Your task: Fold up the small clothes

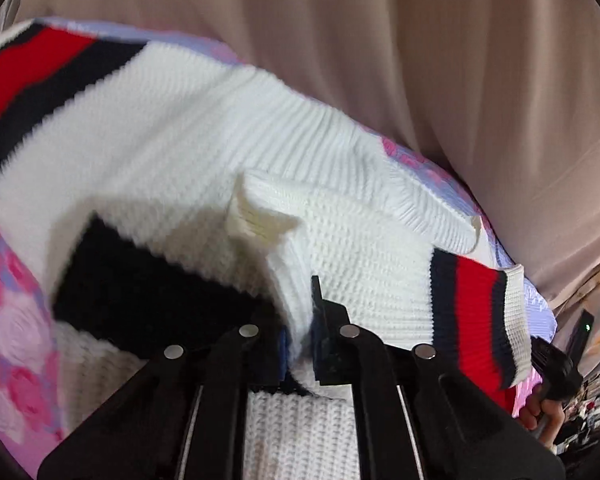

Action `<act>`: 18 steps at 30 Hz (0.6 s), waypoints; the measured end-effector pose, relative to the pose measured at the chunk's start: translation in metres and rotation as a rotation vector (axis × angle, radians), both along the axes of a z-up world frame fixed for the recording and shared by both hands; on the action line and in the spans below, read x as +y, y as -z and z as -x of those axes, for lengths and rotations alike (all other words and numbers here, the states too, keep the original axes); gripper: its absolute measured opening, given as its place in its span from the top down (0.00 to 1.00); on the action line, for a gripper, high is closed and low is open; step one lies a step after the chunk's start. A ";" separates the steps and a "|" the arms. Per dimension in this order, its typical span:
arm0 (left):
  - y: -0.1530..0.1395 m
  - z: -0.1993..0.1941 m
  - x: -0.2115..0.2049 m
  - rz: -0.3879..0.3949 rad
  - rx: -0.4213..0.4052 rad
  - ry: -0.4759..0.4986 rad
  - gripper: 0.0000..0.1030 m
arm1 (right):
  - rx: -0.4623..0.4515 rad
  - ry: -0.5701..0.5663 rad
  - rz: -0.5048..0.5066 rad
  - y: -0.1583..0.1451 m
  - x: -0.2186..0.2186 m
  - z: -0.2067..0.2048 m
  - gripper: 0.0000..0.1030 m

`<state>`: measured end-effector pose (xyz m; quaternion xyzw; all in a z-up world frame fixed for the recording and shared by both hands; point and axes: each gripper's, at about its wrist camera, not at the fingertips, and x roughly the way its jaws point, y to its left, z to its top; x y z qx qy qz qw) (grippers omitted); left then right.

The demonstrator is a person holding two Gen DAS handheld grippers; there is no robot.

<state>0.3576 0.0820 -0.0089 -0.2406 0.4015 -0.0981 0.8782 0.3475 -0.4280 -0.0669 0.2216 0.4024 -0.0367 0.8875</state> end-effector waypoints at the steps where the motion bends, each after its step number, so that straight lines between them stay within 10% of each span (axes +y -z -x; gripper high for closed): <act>1: 0.001 0.002 0.000 0.003 -0.015 0.001 0.92 | -0.030 -0.009 -0.008 -0.007 -0.001 0.014 0.91; 6: 0.003 0.006 0.004 0.023 -0.034 0.006 0.91 | -0.109 -0.159 -0.006 -0.024 0.026 0.072 0.36; 10: 0.000 0.010 -0.007 -0.027 -0.057 0.015 0.88 | -0.053 -0.199 0.083 -0.014 0.055 0.064 0.39; 11: 0.000 0.012 -0.008 -0.034 -0.062 0.021 0.86 | -0.036 -0.189 0.108 -0.011 0.057 0.055 0.48; 12: 0.000 0.016 -0.003 -0.036 -0.066 0.023 0.85 | -0.019 -0.182 0.097 -0.009 0.056 0.052 0.78; 18: 0.000 0.024 0.004 -0.022 -0.073 0.026 0.82 | -0.074 -0.031 0.005 -0.007 0.013 0.070 0.80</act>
